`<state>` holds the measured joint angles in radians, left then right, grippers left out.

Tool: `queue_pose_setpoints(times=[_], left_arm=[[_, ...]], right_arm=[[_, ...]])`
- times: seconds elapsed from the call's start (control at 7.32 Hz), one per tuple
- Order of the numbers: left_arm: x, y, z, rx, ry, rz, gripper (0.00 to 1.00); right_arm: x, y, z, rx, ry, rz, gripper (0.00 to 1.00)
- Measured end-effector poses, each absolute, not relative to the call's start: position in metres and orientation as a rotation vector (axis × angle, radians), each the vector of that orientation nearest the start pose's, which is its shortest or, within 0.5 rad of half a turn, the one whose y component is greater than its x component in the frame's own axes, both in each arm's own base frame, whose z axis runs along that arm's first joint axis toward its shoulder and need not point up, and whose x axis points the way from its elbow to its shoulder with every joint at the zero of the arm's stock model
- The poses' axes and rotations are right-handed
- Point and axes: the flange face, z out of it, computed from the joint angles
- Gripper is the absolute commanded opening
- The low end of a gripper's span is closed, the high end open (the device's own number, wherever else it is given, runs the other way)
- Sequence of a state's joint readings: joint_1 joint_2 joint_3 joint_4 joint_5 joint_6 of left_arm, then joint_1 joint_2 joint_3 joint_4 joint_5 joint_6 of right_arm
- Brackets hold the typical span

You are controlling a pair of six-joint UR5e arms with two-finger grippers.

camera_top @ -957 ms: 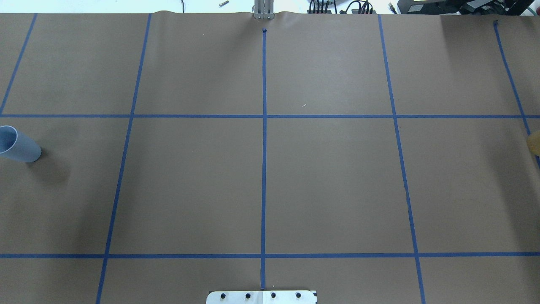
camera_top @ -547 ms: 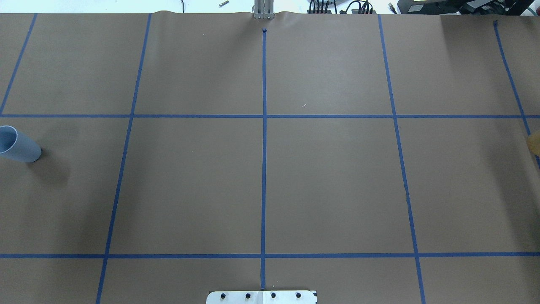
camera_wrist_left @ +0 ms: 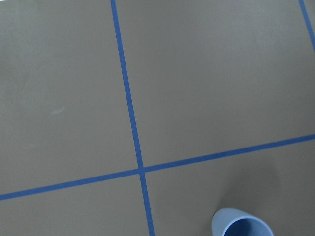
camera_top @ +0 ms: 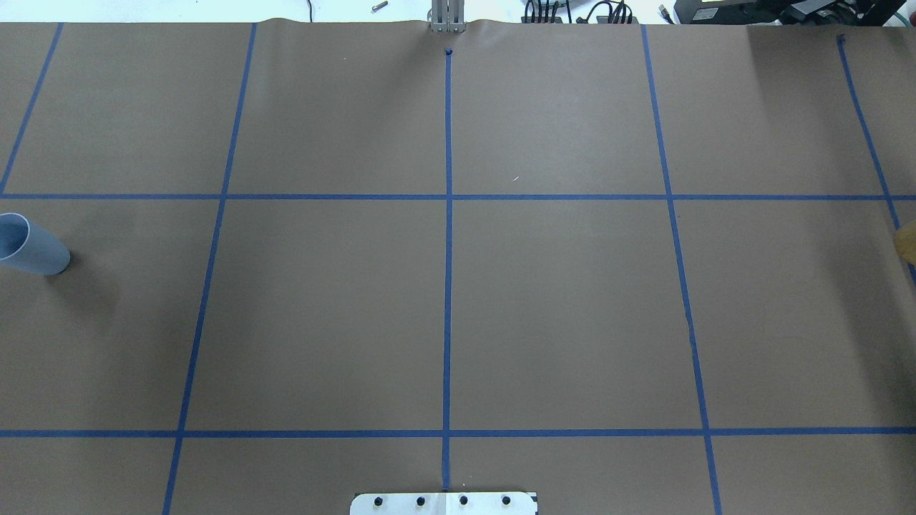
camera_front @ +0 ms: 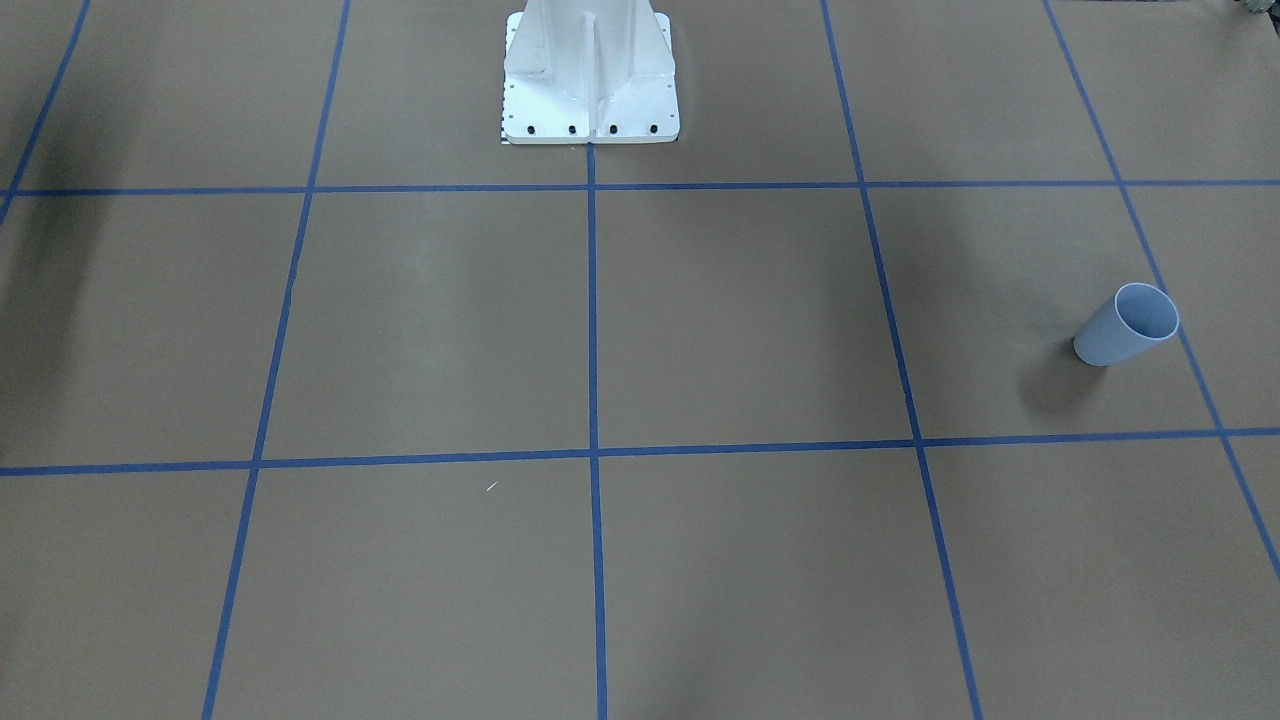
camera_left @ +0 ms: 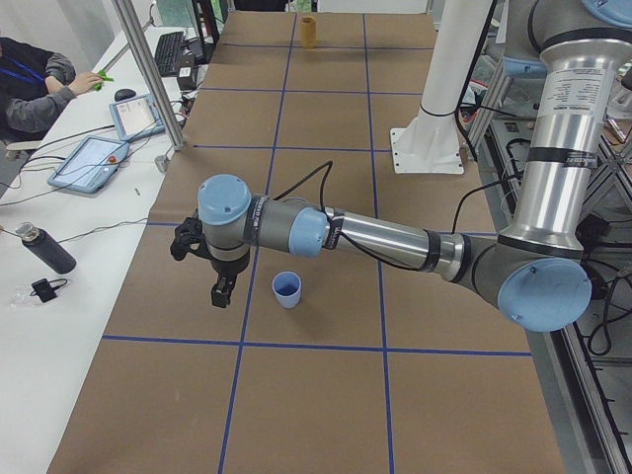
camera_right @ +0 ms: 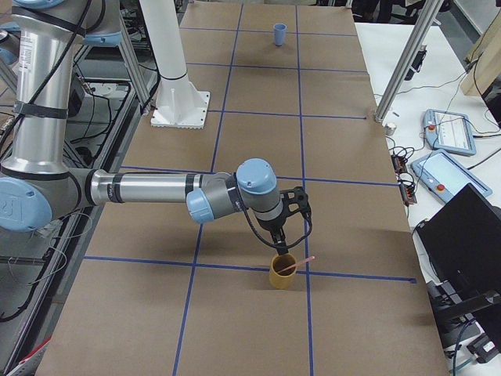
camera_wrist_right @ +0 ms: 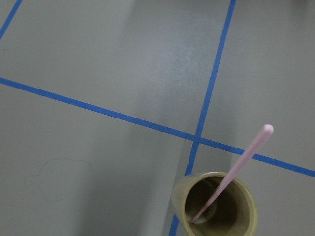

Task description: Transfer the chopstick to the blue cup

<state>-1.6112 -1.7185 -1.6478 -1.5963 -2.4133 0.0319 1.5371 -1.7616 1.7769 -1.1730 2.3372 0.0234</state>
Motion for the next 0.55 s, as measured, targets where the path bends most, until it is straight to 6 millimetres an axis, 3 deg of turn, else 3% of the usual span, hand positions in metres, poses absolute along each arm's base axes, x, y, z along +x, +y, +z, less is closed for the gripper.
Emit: queue_pose_setpoints(times=[0.27, 0.55], left_arm=[[-0.070, -0.549, 0.540, 0.333, 0.830, 0.121, 0.99], [-0.037, -0.542, 0.558, 0.307, 0.843, 0.151, 0.99]], right_arm=[[0.045, -0.437, 0.591, 0.380, -0.803, -0.152, 1.00], [0.013, -0.453, 0.563, 0.329, -0.843, -0.062, 1.00]])
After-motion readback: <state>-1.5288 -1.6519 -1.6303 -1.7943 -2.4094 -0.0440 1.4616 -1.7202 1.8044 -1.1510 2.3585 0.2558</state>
